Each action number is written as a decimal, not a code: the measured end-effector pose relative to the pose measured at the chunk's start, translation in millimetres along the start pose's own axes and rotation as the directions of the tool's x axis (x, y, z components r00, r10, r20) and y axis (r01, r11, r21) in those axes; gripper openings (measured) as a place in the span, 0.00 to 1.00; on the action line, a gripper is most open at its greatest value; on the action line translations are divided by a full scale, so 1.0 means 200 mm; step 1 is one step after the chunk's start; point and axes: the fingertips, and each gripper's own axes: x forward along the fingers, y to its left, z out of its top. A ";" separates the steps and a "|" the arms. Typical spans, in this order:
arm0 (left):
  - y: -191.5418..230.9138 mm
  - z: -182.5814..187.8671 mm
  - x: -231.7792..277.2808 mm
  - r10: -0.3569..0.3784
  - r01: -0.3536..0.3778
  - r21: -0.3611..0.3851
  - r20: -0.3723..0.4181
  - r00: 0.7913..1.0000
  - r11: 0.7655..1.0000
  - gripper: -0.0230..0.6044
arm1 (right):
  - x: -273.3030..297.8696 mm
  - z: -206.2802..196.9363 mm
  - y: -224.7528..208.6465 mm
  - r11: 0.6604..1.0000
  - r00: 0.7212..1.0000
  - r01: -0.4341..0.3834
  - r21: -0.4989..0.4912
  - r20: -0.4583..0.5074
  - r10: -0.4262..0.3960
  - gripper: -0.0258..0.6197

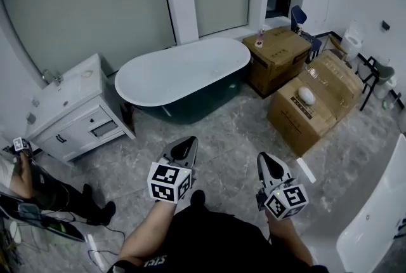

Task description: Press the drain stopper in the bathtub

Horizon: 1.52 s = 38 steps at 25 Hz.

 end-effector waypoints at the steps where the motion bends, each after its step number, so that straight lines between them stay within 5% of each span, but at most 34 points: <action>1: -0.01 0.00 0.01 -0.002 0.002 0.000 -0.002 1.000 1.000 0.06 | 0.00 0.00 -0.01 1.000 1.000 -0.002 0.004 -0.002 0.002 0.06; 14: 0.17 0.01 0.40 -0.038 0.038 -0.041 -0.003 0.999 0.998 0.06 | 0.34 -0.03 -0.20 1.000 0.998 0.009 0.012 -0.064 -0.009 0.06; 38: 1.06 0.12 1.41 -0.136 0.131 -0.096 -0.045 0.990 0.987 0.06 | 1.59 -0.05 -0.48 0.999 0.977 0.039 0.023 -0.210 -0.033 0.06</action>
